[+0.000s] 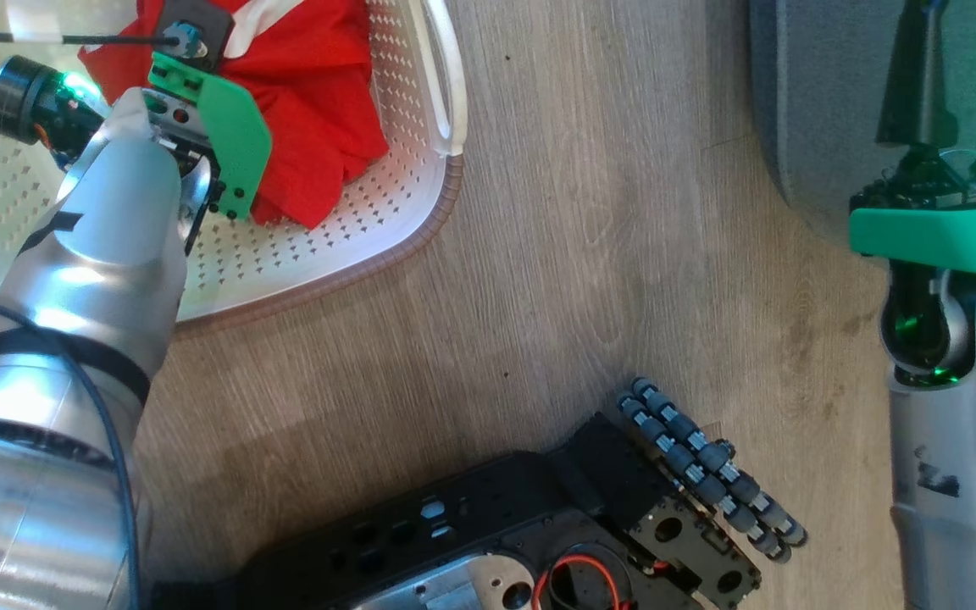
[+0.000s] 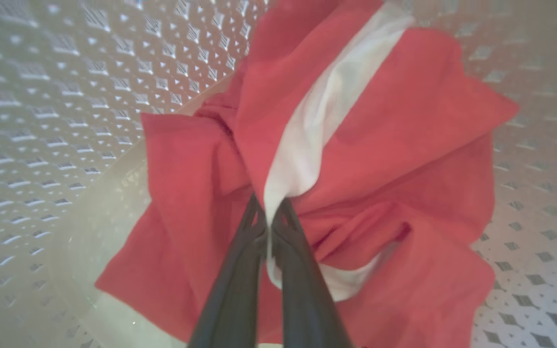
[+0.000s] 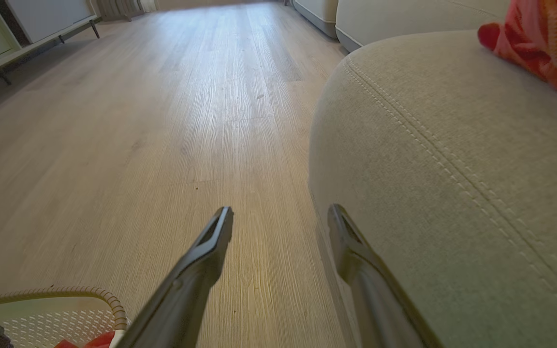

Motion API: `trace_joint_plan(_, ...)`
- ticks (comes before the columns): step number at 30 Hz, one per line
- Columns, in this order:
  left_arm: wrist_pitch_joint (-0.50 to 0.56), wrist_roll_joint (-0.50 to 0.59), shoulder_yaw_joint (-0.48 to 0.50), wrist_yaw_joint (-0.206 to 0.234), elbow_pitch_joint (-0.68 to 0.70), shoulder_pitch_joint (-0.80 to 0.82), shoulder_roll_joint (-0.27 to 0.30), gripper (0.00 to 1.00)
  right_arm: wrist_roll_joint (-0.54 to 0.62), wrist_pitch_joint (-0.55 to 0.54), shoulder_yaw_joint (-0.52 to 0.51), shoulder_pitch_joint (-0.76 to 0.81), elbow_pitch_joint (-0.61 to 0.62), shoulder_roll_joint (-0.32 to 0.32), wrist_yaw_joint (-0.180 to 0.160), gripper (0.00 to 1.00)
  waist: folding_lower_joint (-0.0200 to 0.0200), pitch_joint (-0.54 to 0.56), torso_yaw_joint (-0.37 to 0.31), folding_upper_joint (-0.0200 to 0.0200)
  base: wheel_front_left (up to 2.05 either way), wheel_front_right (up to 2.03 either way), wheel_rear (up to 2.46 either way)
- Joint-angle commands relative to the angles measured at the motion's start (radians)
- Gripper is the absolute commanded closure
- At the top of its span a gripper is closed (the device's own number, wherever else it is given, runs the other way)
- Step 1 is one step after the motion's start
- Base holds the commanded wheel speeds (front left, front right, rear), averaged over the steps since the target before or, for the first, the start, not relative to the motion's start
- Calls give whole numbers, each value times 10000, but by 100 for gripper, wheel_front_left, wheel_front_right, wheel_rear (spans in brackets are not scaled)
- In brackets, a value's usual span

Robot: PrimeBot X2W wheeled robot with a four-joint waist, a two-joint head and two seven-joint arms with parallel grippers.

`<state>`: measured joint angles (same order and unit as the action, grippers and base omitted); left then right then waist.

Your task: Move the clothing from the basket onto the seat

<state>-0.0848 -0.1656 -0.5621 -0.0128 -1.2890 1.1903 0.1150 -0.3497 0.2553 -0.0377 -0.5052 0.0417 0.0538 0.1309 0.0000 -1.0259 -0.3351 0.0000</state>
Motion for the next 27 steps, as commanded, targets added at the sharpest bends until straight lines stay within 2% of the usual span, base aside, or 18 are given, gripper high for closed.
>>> trace_joint_plan(1, -225, -165, 136, 99, 62, -113, 128, 100, -81, 65, 26, 425, 269, -35, -2, 0, 0, 36, 19, 0, 0, 0, 0)
trace_joint_plan(6, -1235, -655, 444, -5, 281, -302, -206, 100, 162, 65, -124, 350, 84, -35, -2, 0, 0, 661, 519, 0, 0, 0, 0)
trace_joint_plan(13, -1752, -1423, 907, -203, 956, -1681, -513, 100, 816, 65, -225, 745, -356, -35, -2, 0, 0, 2831, 1578, 0, 0, 0, 0)
trace_joint_plan(22, -1767, -1878, 1834, 5, 4037, -4564, -584, 100, 1275, 65, -476, 1934, -1048, 77, -2, 0, 0, 5876, 2640, 0, 0, 0, 0)
trace_joint_plan(26, -1767, -1870, 2447, 111, 5555, -5879, -484, 100, 1383, 65, -609, 2613, -1311, 182, -2, 0, 0, 7002, 2994, 0, 0, 0, 0)
trace_joint_plan(27, -1767, -1870, 2447, 111, 5555, -5879, -484, 100, 1383, 65, -609, 2613, -1311, 182, -2, 0, 0, 7002, 2994, 0, 0, 0, 0)
